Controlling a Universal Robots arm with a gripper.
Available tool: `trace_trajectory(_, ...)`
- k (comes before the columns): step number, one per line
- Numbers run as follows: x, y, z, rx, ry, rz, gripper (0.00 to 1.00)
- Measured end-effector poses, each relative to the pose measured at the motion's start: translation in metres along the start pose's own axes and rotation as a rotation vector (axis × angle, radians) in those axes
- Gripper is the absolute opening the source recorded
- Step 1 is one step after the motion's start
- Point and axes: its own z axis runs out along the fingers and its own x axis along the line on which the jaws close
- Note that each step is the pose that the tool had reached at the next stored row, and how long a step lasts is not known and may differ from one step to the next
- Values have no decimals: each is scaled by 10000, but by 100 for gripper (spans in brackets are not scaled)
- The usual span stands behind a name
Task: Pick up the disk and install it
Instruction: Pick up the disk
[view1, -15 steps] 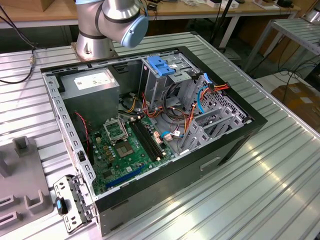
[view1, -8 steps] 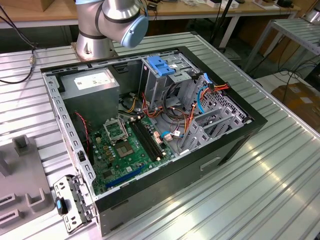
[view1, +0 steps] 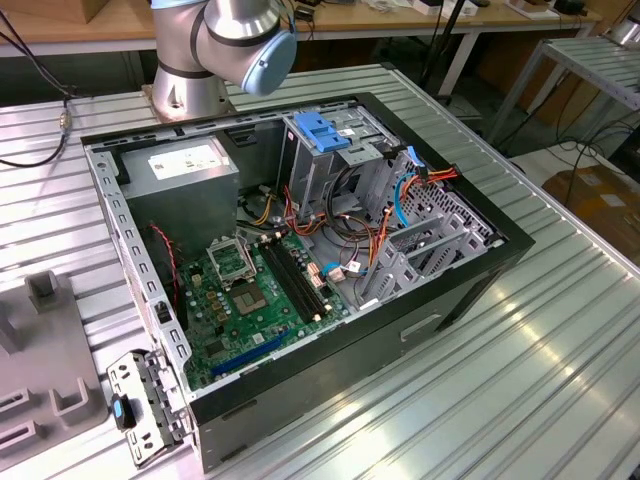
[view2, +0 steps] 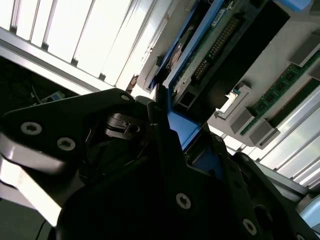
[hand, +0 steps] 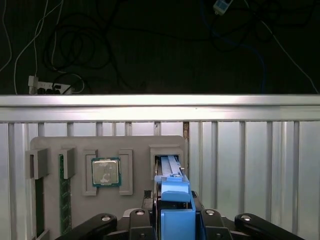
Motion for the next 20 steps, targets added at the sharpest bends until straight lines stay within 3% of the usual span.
trace_trajectory(20, 0, 0, 0, 0, 0, 8, 37)
